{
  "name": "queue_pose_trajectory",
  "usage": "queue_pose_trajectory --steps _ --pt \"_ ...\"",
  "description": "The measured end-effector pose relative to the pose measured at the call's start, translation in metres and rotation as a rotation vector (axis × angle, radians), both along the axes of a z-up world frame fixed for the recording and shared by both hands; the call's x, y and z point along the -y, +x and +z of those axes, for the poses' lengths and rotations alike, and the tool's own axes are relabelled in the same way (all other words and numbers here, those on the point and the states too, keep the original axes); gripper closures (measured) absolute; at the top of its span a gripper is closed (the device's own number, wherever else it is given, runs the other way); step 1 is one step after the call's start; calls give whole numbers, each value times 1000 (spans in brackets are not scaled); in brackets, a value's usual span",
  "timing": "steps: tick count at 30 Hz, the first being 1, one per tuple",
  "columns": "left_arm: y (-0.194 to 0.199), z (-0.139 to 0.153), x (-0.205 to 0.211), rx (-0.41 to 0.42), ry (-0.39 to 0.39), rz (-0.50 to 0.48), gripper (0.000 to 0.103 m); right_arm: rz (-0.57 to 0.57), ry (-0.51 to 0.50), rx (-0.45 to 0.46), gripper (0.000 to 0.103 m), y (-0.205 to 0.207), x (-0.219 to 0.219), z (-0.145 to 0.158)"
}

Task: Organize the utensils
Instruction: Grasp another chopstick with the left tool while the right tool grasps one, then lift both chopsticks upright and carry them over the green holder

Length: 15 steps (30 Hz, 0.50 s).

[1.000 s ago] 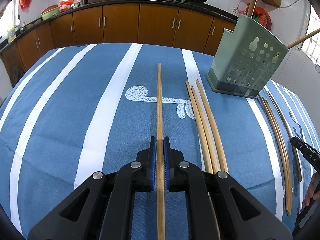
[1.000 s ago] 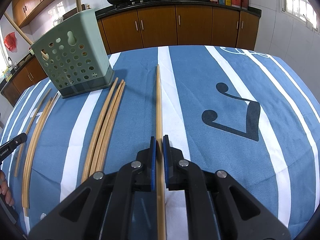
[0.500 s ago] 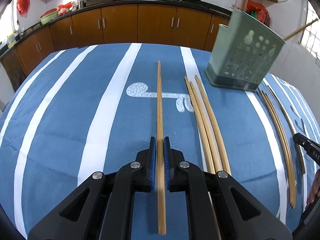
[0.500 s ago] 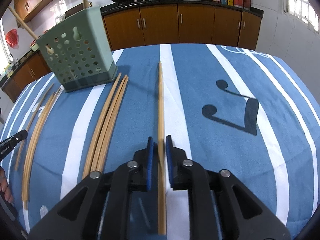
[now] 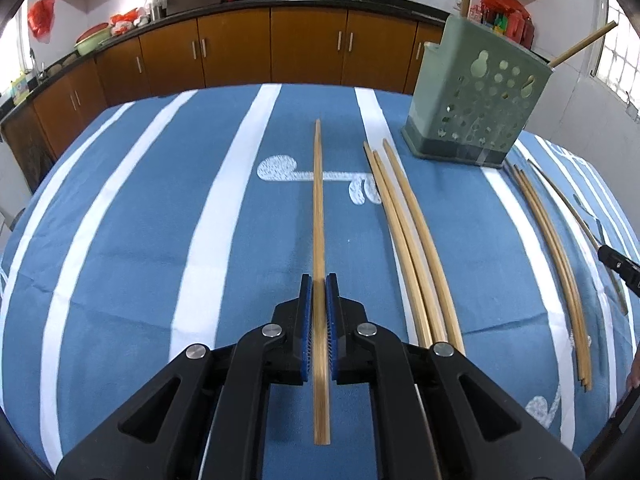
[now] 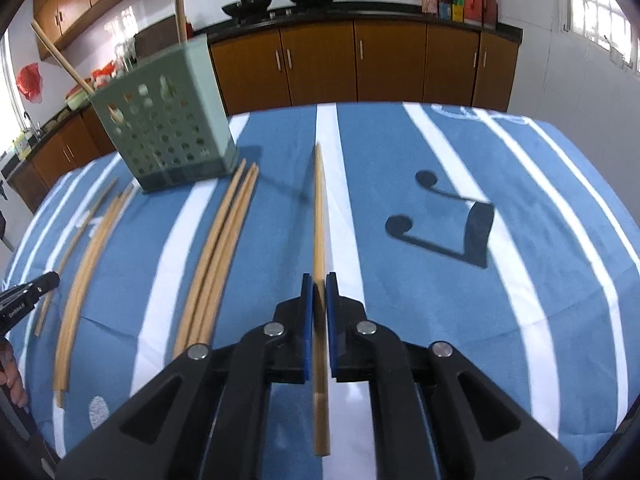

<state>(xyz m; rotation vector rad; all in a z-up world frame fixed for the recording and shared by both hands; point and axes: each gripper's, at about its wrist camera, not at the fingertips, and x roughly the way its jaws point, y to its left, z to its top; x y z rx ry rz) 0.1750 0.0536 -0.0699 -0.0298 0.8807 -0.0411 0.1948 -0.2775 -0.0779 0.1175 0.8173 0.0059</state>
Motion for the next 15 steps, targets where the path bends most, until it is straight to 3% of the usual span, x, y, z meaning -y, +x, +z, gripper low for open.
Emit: queue_pose_trajectory --steps 15 --pt "-15 77 -11 205 -56 19 96 -25 58 229 96 -18 12 72"
